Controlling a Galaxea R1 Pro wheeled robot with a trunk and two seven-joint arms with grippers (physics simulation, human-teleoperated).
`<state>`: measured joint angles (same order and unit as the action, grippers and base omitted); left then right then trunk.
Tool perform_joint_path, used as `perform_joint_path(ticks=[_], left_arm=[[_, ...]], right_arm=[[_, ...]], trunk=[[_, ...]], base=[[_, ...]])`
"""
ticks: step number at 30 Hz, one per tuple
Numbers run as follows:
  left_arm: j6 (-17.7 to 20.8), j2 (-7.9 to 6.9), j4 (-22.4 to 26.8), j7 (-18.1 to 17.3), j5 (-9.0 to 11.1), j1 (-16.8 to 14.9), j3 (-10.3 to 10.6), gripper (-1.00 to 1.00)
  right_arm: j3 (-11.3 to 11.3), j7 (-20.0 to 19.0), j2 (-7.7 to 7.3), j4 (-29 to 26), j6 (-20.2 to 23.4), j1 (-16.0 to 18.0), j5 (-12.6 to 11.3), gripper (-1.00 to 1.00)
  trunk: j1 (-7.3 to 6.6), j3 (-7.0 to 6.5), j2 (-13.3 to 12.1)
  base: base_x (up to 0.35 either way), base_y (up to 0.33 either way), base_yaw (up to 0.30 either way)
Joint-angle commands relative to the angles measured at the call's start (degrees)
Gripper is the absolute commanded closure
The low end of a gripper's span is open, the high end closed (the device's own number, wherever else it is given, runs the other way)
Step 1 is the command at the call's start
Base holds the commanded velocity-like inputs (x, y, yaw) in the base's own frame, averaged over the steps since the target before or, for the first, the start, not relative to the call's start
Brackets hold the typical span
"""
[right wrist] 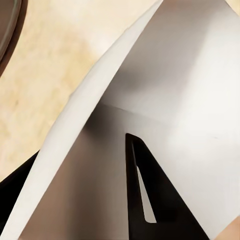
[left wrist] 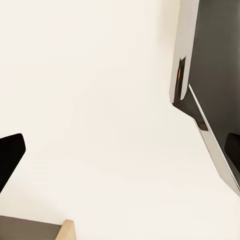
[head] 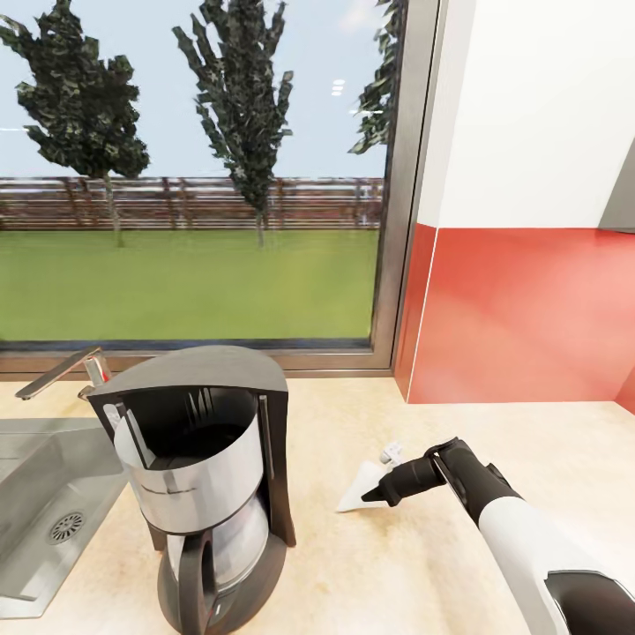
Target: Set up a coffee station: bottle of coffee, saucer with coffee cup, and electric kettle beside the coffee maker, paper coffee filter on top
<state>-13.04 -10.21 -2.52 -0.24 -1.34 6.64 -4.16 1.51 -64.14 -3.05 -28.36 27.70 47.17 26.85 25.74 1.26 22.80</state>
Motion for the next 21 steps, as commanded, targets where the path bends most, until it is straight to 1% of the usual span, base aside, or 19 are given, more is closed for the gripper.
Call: perform_joint_path(ticks=[1,10,13,14,15,17,21], left_arm=[[-0.32,-0.02,-0.12,-0.03,-0.15,-0.05,-0.41,-1.0],[-0.32,-0.02,-0.11,-0.03,-0.15,-0.05,-0.41,-1.0],[-0.32,-0.05,-0.1,-0.03,-0.15,-0.05,-0.41,-1.0],[-0.32,-0.06,-0.1,-0.03,-0.15,-0.05,-0.41,-1.0],[-0.32,-0.06,-0.08,-0.03,-0.15,-0.05,-0.41,-1.0],[-0.32,-0.07,-0.05,-0.03,-0.15,-0.05,-0.41,-1.0],[-0.39,-0.06,-0.04,-0.03,-0.22,-0.05,-0.41,-1.0]], right_arm=[[0.16,-0.2,-0.03,-0.11,0.51,0.03,0.15,1.0],[0.15,-0.2,0.01,-0.37,0.65,0.03,0.13,1.0],[0.03,-0.17,0.05,-1.6,0.77,0.03,0.07,1.0],[0.0,-0.15,0.05,-2.92,0.84,0.03,0.06,1.0],[-0.05,-0.08,0.05,-5.87,1.12,0.03,0.05,1.0],[-0.11,0.05,0.06,-10.04,2.0,0.03,0.05,1.0],[-0.31,0.35,0.01,-15.99,6.3,0.03,0.04,1.0]], trunk=[[0.04,0.12,0.12],[0.04,0.12,0.12],[0.04,0.12,0.12],[0.04,0.12,0.12],[0.04,0.12,0.12],[0.04,0.12,0.12],[0.04,0.12,0.12]], base=[[0.0,0.0,0.0],[0.0,0.0,0.0],[0.0,0.0,0.0],[0.0,0.0,0.0],[0.0,0.0,0.0],[0.0,0.0,0.0],[0.0,0.0,0.0]])
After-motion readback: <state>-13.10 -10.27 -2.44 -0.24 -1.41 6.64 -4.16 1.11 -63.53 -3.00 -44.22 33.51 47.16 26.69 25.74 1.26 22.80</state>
